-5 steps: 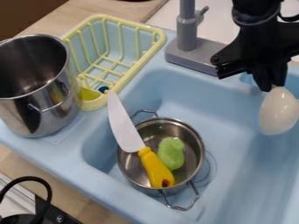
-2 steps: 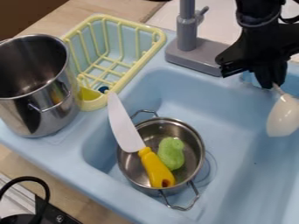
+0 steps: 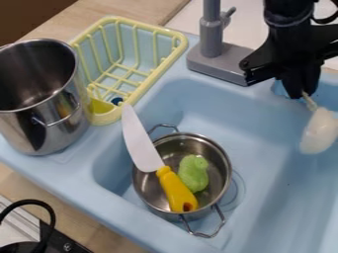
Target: Put a white spatula to the right side of the sink
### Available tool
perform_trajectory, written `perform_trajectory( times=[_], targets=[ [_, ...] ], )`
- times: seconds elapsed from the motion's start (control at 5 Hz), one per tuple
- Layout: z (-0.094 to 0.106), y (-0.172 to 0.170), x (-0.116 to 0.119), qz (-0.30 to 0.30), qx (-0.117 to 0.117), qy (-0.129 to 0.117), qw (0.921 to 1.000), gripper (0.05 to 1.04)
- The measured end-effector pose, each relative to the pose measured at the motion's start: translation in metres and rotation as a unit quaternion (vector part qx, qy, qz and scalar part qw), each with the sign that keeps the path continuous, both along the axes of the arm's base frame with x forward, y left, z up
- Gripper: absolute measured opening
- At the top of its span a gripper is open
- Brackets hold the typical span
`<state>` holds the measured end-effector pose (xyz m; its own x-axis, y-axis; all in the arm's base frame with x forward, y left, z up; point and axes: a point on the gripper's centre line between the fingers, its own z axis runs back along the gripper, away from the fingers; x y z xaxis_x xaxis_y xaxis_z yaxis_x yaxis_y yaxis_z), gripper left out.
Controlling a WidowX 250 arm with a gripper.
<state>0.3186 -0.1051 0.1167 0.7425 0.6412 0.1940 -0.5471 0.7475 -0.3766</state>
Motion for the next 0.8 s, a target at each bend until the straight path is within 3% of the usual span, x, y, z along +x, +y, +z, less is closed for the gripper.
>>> perform_trajectory(
  times=[0.4, 0.6, 0.8],
  targets=[
    [0.0061, 0.0064, 0.0016, 0.019, 0.020, 0.006, 0.9996, 0.732],
    [0.0076, 0.0071, 0.0026, 0.029, 0.016, 0.007, 0.9994, 0.964],
    [0.0097, 0.0085, 0.0006, 0.032, 0.018, 0.010, 0.9993, 0.991]
  ],
)
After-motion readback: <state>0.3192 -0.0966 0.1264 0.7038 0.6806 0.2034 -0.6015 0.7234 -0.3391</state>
